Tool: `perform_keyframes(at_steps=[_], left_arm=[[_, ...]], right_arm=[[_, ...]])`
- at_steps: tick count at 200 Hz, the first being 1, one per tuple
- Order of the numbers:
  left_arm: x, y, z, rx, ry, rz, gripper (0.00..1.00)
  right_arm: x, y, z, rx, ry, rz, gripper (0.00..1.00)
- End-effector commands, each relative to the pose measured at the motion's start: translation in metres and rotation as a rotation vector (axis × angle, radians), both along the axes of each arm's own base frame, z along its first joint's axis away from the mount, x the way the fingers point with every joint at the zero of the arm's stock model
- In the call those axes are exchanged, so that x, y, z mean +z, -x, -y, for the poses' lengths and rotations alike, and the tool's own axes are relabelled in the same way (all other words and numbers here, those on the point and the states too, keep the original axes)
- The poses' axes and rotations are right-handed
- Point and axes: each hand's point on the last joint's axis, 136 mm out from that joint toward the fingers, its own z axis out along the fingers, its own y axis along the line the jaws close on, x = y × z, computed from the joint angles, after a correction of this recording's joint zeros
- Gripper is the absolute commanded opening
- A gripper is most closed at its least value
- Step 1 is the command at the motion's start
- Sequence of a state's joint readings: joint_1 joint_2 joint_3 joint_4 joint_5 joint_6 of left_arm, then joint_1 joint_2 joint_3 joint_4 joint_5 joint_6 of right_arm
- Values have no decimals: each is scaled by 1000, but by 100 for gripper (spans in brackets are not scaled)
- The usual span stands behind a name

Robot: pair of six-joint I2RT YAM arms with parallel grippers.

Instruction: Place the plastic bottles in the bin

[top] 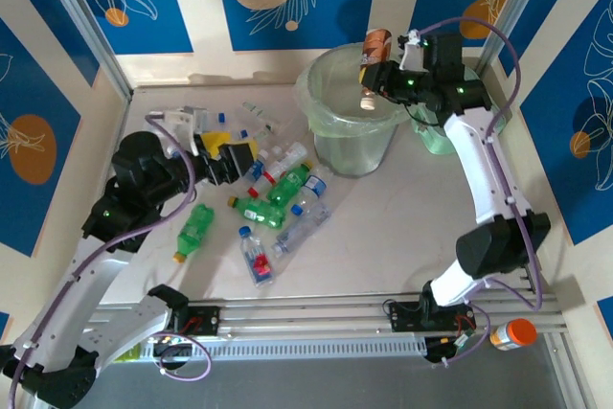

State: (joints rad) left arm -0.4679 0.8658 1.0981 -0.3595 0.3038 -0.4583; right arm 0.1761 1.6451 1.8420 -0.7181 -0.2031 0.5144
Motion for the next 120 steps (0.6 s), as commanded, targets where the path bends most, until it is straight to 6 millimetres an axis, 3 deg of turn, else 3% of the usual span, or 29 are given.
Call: perform_keyframes(at_steps=[1, 44, 77, 120], left_arm=[[-1, 2, -4, 13, -31, 32, 93], [-9, 0, -3, 19, -28, 28, 94], [-27, -4, 6, -3, 28, -48, 95], [-38, -6, 6, 7, 15, -82, 95]], right_arm=[[-24, -12, 10, -37, 136, -39, 34], [-66, -42, 3, -19, 236, -99, 35], [-102, -59, -4, 21, 360, -166, 38], [-145, -63, -19, 71, 401, -261, 42]])
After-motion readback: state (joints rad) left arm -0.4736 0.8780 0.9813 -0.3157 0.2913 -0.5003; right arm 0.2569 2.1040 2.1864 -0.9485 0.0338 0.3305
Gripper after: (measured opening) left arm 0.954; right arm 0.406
